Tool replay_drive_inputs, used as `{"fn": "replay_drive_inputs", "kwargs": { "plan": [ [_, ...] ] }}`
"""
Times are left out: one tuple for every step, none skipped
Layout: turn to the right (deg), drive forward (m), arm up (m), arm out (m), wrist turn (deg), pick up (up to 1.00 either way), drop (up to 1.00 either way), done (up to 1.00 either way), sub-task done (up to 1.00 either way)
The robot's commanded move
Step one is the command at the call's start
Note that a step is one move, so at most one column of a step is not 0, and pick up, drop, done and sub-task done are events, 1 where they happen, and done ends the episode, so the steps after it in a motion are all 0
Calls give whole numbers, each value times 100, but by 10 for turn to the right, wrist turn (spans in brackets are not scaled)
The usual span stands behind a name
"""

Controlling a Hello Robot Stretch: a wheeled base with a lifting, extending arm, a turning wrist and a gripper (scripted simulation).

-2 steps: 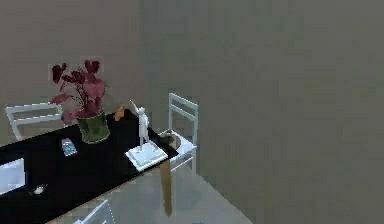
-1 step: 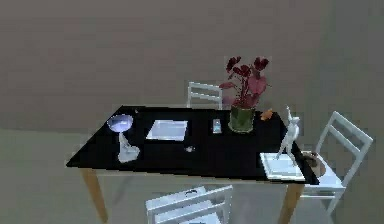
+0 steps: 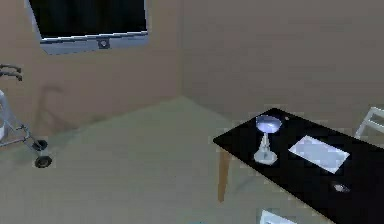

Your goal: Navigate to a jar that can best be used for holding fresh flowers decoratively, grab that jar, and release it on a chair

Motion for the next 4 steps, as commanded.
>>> {"fn": "replay_drive_inputs", "kwargs": {
  "plan": [
    [-450, 0, 0, 0, 0, 0, 0, 0, 0],
    [-330, 0, 0, 0, 0, 0, 0, 0, 0],
    [450, 0, 0, 0, 0, 0, 0, 0, 0],
    [450, 0, 0, 0, 0, 0, 0, 0, 0]
  ]
}}
